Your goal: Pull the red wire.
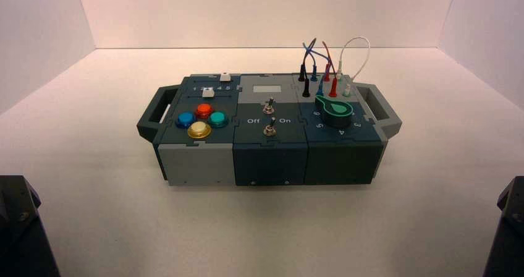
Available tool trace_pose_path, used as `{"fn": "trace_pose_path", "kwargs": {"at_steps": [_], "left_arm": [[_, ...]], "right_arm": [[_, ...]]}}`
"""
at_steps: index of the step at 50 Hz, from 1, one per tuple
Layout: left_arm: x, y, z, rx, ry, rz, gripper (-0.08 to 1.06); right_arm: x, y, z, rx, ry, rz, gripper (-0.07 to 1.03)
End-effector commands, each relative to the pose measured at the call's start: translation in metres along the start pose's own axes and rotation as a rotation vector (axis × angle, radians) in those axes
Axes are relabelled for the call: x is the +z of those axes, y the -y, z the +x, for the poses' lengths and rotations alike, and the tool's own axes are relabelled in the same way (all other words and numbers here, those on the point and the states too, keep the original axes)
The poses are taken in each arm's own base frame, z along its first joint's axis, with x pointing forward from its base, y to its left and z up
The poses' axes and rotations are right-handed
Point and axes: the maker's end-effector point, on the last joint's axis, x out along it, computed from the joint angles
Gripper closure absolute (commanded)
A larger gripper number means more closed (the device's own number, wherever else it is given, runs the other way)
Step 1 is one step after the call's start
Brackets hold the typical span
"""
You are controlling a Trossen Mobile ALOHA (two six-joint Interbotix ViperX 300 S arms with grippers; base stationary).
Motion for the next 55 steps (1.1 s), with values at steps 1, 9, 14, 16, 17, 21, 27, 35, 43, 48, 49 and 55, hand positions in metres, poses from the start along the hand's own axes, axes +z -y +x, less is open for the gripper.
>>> {"fn": "trace_pose_path", "kwargs": {"at_steps": [1,9,14,16,17,21,27,35,43,48,49,55], "left_arm": [[0.009,0.001,0.000,-0.002,0.024,-0.001,1.01],[0.008,0.001,0.000,-0.002,0.026,-0.001,1.01],[0.008,0.001,0.000,-0.002,0.023,-0.001,1.01],[0.008,0.001,0.000,-0.002,0.023,-0.001,1.01],[0.008,0.001,0.000,-0.002,0.024,-0.001,1.01],[0.008,0.001,0.000,-0.002,0.023,-0.001,1.01],[0.007,0.002,0.001,-0.008,0.018,-0.001,1.01],[-0.002,0.012,0.009,-0.043,-0.029,0.004,1.01],[-0.018,0.032,0.018,-0.114,-0.118,0.024,1.01],[-0.027,0.044,0.023,-0.152,-0.173,0.034,1.01],[-0.030,0.046,0.024,-0.158,-0.185,0.035,1.01],[-0.043,0.059,0.030,-0.198,-0.256,0.052,1.01]], "right_arm": [[0.004,0.001,0.001,-0.002,0.000,0.007,0.99],[0.003,0.001,0.001,-0.001,-0.012,0.011,0.99],[0.001,0.000,0.001,0.000,-0.018,0.009,0.99],[0.001,0.000,0.001,0.000,-0.020,0.011,0.99],[0.001,0.001,0.001,-0.001,-0.020,0.013,0.99],[0.001,0.000,0.001,0.000,-0.020,0.017,0.99],[0.001,0.000,0.001,0.003,-0.021,0.023,0.99],[-0.008,-0.003,0.002,0.015,-0.067,0.052,0.99],[-0.013,-0.010,0.001,0.048,-0.120,0.066,0.99],[-0.014,-0.021,-0.002,0.093,-0.154,0.067,0.99],[-0.014,-0.023,-0.002,0.104,-0.164,0.070,0.99],[-0.028,-0.038,-0.006,0.169,-0.236,0.092,0.99]]}}
